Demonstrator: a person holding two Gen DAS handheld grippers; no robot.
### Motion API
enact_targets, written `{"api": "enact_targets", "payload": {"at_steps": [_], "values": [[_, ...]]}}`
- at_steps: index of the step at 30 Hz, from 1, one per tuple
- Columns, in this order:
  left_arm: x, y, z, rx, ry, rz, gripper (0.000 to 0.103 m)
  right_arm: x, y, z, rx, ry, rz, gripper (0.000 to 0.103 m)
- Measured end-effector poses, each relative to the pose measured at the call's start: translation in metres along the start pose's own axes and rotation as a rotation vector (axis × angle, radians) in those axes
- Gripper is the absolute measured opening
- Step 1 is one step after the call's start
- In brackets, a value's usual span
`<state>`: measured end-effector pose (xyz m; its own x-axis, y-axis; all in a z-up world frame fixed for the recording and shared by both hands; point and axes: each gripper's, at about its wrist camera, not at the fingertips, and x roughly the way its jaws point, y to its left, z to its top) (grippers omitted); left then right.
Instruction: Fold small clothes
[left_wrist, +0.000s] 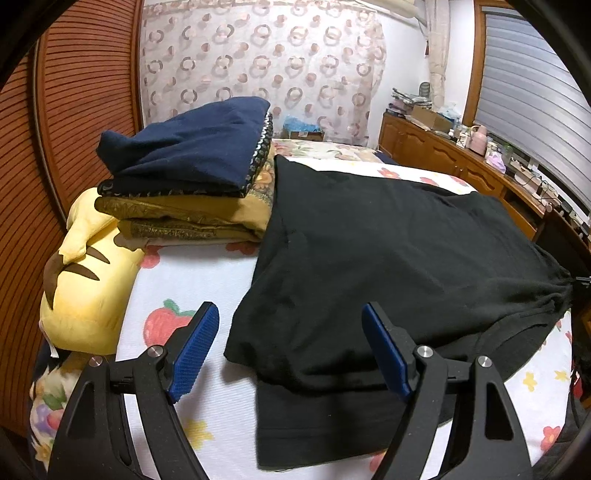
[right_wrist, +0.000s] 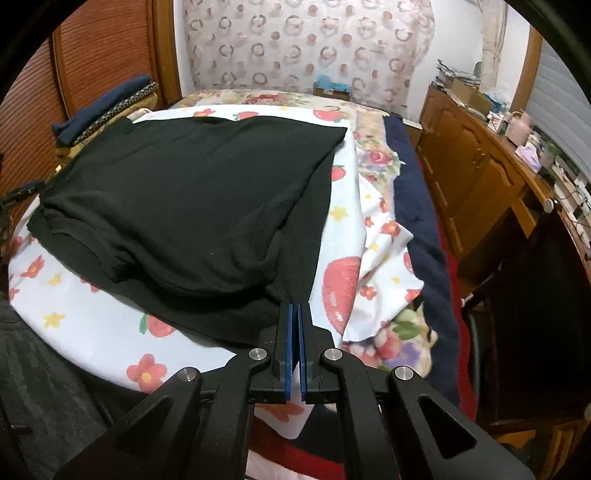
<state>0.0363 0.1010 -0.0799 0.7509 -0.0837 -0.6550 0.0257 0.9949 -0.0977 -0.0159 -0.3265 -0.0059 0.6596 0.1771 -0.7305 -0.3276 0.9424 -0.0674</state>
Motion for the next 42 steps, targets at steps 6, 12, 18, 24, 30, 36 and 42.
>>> {"api": "enact_targets", "payload": {"at_steps": [6,12,18,24,30,36,42], "values": [[0.007,0.009,0.0,-0.013,0.02,0.011,0.08,-0.005,-0.002,-0.001,0.026,-0.036,0.009,0.003],[0.013,0.015,-0.003,-0.029,0.041,0.016,0.08,-0.005,0.005,-0.001,0.021,-0.084,-0.006,0.005],[0.018,0.018,-0.005,-0.037,0.065,0.005,0.08,0.007,0.012,-0.001,0.014,-0.118,0.0,0.019],[0.021,0.02,-0.007,-0.043,0.082,-0.01,0.063,0.028,0.023,0.002,0.029,-0.158,0.03,0.039],[0.02,0.022,-0.01,-0.048,0.087,-0.023,0.04,0.056,0.029,-0.01,0.072,-0.192,0.058,0.04],[0.019,0.021,-0.011,-0.035,0.092,-0.058,0.015,0.072,0.022,-0.026,0.106,-0.175,0.045,0.04],[0.003,0.009,0.007,-0.033,0.023,-0.142,0.009,0.075,0.022,-0.029,0.116,-0.187,0.039,0.04]]}}
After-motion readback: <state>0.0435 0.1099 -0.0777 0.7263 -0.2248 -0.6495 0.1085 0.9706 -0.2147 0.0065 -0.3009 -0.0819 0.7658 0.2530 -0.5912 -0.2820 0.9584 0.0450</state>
